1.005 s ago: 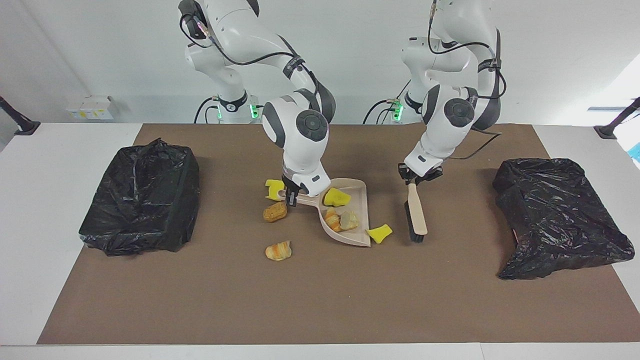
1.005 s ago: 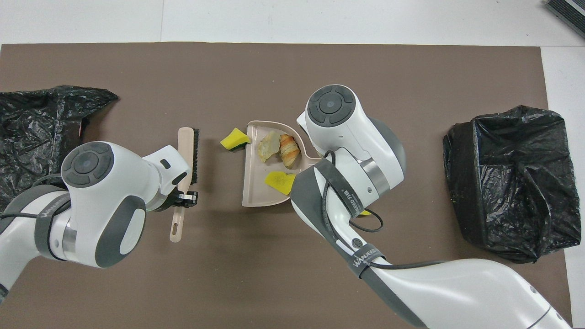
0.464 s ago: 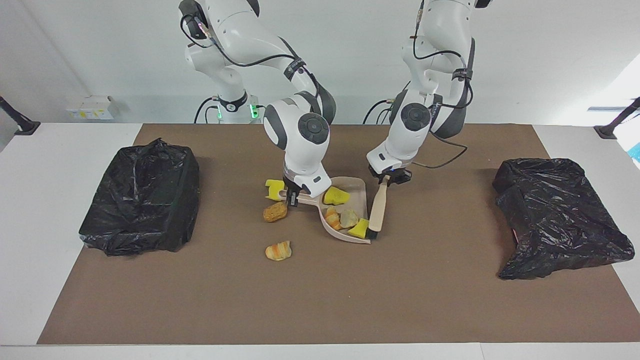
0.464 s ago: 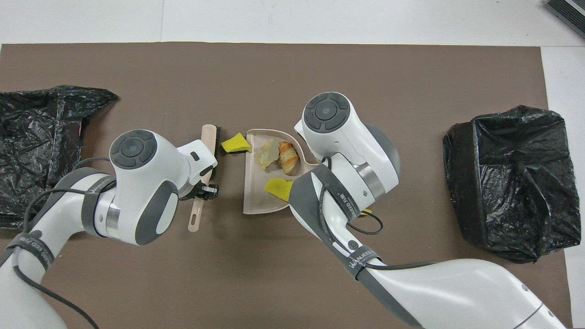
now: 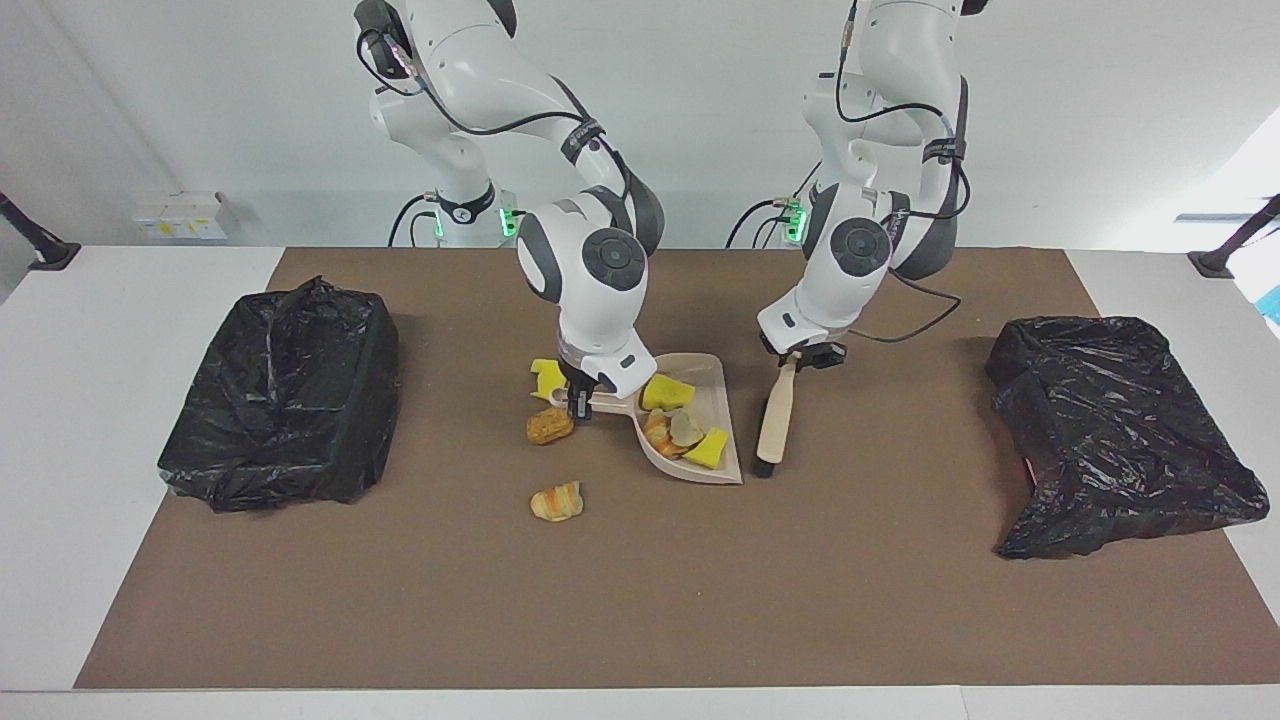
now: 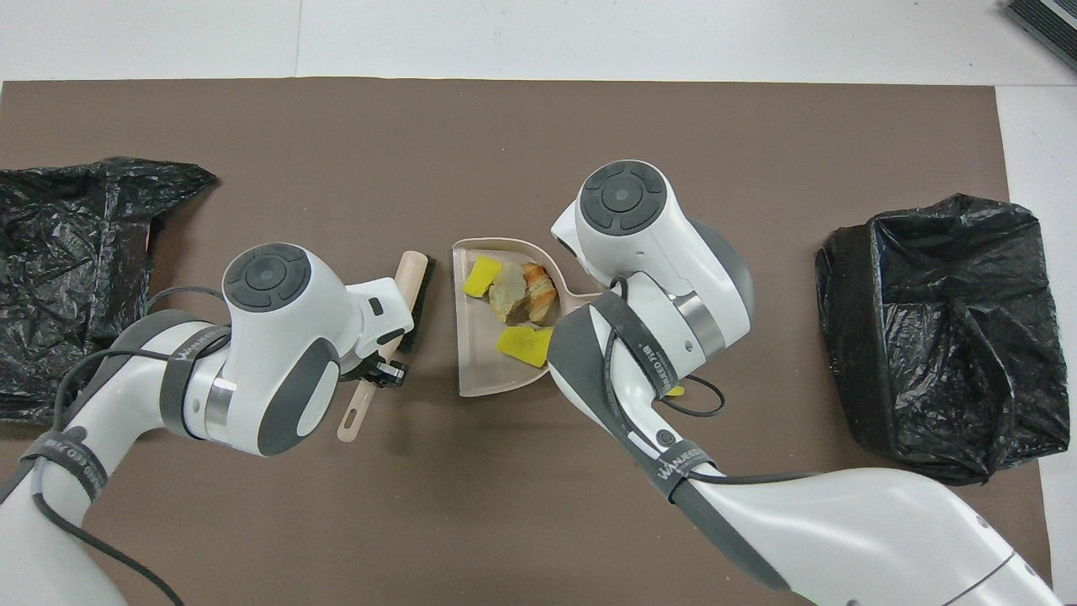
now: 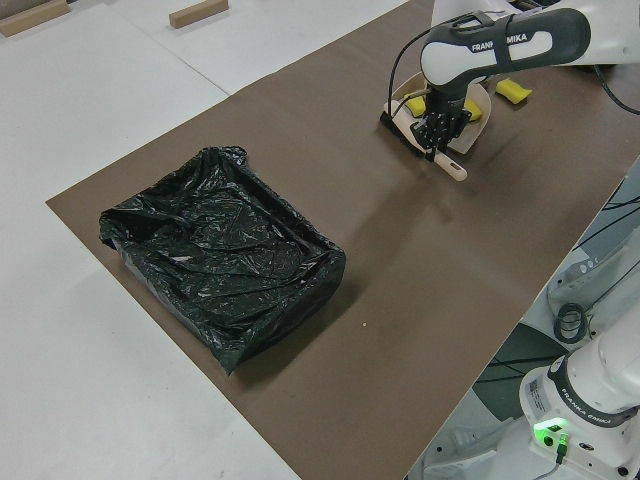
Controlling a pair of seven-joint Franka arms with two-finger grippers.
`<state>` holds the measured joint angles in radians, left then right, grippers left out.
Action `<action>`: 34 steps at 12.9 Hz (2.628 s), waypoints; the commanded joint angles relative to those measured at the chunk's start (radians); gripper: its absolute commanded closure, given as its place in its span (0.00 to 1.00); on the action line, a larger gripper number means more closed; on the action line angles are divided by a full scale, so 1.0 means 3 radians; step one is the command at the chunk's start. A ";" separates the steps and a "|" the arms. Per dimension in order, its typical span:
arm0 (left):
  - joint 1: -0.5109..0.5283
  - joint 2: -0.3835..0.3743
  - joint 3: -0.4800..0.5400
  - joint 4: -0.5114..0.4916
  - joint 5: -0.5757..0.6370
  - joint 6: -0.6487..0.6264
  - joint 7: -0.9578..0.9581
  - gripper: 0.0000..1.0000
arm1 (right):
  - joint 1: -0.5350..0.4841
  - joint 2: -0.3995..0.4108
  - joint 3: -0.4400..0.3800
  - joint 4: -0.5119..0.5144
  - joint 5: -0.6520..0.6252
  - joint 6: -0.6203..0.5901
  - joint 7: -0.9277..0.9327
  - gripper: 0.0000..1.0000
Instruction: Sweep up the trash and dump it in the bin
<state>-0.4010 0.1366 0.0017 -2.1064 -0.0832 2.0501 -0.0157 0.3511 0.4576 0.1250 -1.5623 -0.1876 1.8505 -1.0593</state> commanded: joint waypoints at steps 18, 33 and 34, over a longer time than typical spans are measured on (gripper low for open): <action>-0.1307 -0.0788 -0.0046 -0.0976 -0.0371 0.0243 -0.2561 1.00 | -0.1890 -0.1166 0.0028 -0.0548 0.1269 -0.0328 -0.2061 1.00; -0.0106 -0.0333 -0.0011 0.0000 -0.0244 0.0080 -0.1426 0.00 | -0.3287 -0.1377 -0.0130 -0.0662 0.0079 0.0019 -0.3439 1.00; -0.0090 -0.0338 -0.0001 0.0006 -0.0239 0.0049 -0.1354 0.00 | -0.3282 -0.1377 -0.0115 -0.0667 -0.0109 0.0024 -0.3388 1.00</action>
<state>-0.4515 0.0260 0.0109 -2.1379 -0.1729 2.1056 -0.4541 -0.6282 0.0576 0.0806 -1.7549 -0.1411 1.8460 -2.1152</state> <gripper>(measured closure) 0.000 0.674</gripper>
